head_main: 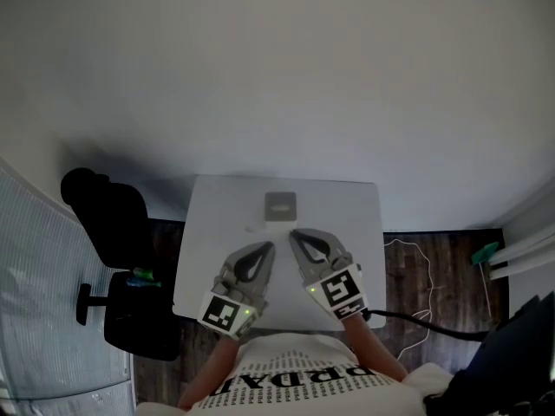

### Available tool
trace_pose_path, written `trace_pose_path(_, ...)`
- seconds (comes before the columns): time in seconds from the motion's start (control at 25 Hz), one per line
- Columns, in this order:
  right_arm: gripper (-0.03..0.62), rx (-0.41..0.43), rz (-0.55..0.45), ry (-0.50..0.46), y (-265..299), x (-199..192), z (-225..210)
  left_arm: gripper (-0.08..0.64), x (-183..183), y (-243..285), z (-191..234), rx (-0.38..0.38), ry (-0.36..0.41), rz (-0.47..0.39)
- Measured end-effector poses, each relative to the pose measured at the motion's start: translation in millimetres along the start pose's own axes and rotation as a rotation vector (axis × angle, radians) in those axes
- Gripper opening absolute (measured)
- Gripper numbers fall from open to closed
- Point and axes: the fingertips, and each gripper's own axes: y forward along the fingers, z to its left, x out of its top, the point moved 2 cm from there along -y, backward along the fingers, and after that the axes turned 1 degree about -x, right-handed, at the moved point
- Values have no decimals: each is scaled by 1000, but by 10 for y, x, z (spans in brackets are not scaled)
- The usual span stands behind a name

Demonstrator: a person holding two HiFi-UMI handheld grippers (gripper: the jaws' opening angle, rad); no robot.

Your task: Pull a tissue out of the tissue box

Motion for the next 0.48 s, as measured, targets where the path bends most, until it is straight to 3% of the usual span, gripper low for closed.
trace_pose_path(0.48,8,-3,8,0,21,-24,-34,-9,-29,31,24,-4,-3,3)
